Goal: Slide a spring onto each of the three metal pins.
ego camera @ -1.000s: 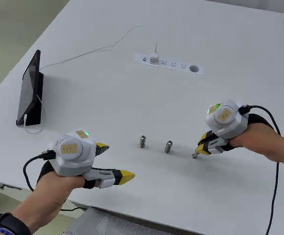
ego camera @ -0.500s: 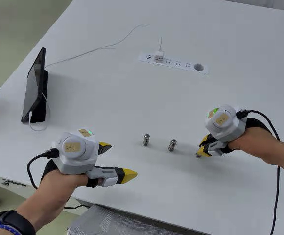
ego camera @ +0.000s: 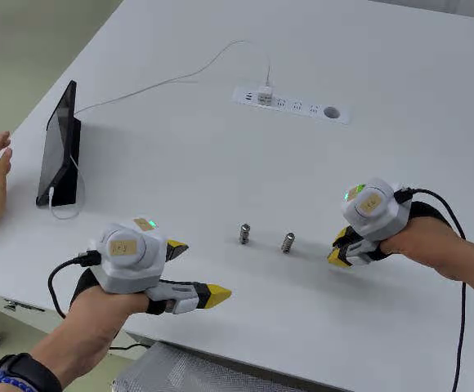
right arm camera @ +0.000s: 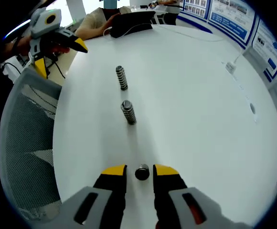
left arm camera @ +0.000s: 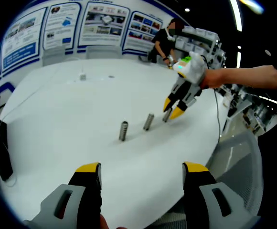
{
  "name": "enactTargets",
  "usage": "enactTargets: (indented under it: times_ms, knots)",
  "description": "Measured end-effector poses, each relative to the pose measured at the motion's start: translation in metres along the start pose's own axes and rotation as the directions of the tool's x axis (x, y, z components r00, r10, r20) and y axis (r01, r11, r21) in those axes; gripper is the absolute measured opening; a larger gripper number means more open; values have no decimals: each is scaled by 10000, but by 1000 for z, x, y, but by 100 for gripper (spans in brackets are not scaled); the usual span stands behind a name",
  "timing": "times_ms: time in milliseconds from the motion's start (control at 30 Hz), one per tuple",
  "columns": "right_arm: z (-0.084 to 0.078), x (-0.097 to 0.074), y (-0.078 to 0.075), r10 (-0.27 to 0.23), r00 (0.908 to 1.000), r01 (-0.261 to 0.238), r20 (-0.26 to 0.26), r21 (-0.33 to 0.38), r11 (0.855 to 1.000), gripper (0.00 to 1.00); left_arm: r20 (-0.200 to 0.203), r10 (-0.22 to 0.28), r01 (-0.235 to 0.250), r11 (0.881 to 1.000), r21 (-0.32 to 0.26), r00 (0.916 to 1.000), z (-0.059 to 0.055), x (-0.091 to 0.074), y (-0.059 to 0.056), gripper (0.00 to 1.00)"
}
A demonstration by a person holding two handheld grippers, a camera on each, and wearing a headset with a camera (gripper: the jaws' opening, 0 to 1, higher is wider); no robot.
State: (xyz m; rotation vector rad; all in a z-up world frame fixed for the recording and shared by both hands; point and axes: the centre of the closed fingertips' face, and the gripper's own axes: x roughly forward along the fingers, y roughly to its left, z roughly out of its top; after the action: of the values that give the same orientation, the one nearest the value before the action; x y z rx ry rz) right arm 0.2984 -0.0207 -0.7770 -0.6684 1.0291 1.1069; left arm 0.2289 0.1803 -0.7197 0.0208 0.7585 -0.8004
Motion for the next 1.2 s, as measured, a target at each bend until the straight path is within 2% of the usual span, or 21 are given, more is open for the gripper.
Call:
enactTargets:
  times_ms: [100, 200, 300, 533, 667, 767, 833, 1033, 1133, 1200]
  knots:
    - [-2, -4, -2, -215, 9997, 212, 139, 148, 9997, 27, 36, 16, -16, 10000, 0, 10000, 1, 0, 1, 70]
    - [-3, -9, -1, -376, 9976, 347, 576, 498, 9982, 31, 90, 59, -59, 10000, 33, 9999, 3, 0, 2, 70]
    - [-1, -14, 2, -572, 9923, 465, 1097, 977, 9941, 37, 137, 70, -70, 10000, 34, 9999, 5, 1, 2, 71]
    - [-9, -22, 6, -955, 9813, 624, 1673, 1926, 9793, 44, 136, -24, 22, 9999, 119, 9999, 8, 5, -1, 71]
    - [-9, -29, 6, -1238, 9664, 592, 2253, 2735, 9600, 47, 183, -60, 56, 9998, 184, 9998, 12, 6, -2, 71]
    - [-5, -34, 7, -1414, 9504, 374, 2770, 3495, 9362, 48, 205, -71, 67, 9998, 187, 9998, 14, 7, -3, 70]
    - [-1, -37, 7, -1628, 9359, 305, 3125, 3884, 9210, 50, 206, -89, 84, 9998, 202, 9997, 14, 8, -4, 70]
    - [1, -41, 11, -2077, 9126, 311, 3522, 4468, 8941, 54, 220, -127, 122, 9996, 259, 9997, 16, 9, -6, 70]
    - [-1, -42, 13, -2182, 9048, 219, 3656, 4719, 8814, 57, 251, -53, 46, 9997, 257, 9997, 17, 9, -4, 71]
    - [0, -44, 16, -2191, 8987, 116, 3799, 4789, 8778, 60, 268, -37, 30, 9997, 250, 9996, 17, 8, -3, 71]
